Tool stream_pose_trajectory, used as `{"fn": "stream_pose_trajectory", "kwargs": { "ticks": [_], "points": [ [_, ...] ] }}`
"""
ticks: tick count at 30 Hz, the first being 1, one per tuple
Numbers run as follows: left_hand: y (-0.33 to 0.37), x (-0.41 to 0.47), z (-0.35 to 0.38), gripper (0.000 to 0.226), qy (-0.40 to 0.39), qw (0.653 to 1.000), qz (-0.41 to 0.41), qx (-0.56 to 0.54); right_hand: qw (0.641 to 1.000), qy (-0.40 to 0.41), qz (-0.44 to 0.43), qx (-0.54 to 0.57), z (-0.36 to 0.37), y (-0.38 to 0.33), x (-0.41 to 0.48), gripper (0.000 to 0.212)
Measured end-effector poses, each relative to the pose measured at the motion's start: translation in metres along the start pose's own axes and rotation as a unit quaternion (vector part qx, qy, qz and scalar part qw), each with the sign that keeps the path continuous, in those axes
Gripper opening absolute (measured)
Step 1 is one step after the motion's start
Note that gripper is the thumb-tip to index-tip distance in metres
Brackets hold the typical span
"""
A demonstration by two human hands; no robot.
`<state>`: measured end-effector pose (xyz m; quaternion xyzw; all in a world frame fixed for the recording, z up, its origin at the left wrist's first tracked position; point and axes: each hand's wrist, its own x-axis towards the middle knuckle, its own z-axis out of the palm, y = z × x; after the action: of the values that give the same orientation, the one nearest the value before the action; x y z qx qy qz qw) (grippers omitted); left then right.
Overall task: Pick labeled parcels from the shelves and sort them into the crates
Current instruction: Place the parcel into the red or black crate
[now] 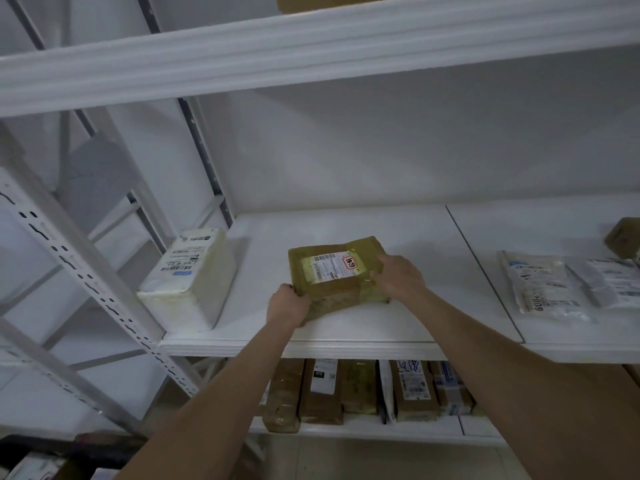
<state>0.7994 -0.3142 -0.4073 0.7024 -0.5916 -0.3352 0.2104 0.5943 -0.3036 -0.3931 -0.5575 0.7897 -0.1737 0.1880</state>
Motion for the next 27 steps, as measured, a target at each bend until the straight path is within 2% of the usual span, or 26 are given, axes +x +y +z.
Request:
{"fn": "stream_pose_trajectory", "kwargs": {
  "ticks": [3,6,7,8,10,11,14,16,20,22,25,27],
  "points": [
    [-0.006,0.022,-0.004,0.051,0.014,0.998,-0.013,-0.062,1.0,0.005,-0.001,-0.028,0.002,-0.005,-0.006,0.032],
    [-0.005,0.036,-0.012,0.076,0.025,0.983,-0.033,-0.18,0.997,-0.073,-0.033,-0.006,0.001,-0.014,-0.01,0.023],
    [-0.002,0.035,-0.013,0.08,0.034,0.975,-0.042,-0.216,0.996,-0.075,-0.045,-0.01,-0.002,-0.018,-0.01,0.021],
    [0.001,0.034,-0.012,0.077,0.039,0.969,-0.052,-0.239,0.997,-0.051,-0.05,-0.02,-0.005,-0.022,-0.008,0.021],
    [0.004,0.028,-0.004,0.058,0.024,0.963,-0.071,-0.26,0.999,0.016,-0.042,-0.031,-0.007,-0.026,-0.003,0.021],
    [0.005,0.023,0.002,0.047,-0.001,0.958,-0.081,-0.275,0.998,0.02,-0.038,-0.039,-0.005,-0.026,0.001,0.031],
    [0.006,0.01,0.017,0.028,-0.097,0.946,-0.092,-0.294,0.997,-0.057,-0.011,-0.049,0.004,-0.021,0.011,0.076],
    [0.004,0.009,0.019,0.027,-0.136,0.941,-0.08,-0.299,0.996,-0.073,0.006,-0.047,0.008,-0.018,0.015,0.087],
    [0.0,0.016,0.009,0.043,-0.143,0.937,-0.062,-0.312,0.992,-0.103,0.02,-0.071,0.003,-0.014,0.013,0.098],
    [-0.003,0.019,0.003,0.041,-0.155,0.943,-0.057,-0.29,0.987,-0.154,0.022,-0.032,0.002,-0.013,0.006,0.093],
    [-0.004,0.017,-0.002,0.042,-0.181,0.946,-0.05,-0.265,0.976,-0.169,0.04,0.129,0.006,-0.013,-0.008,0.082],
    [-0.004,0.013,-0.002,0.046,-0.185,0.943,-0.048,-0.272,0.955,-0.173,0.059,0.234,0.009,-0.012,-0.016,0.073]
  ]
}}
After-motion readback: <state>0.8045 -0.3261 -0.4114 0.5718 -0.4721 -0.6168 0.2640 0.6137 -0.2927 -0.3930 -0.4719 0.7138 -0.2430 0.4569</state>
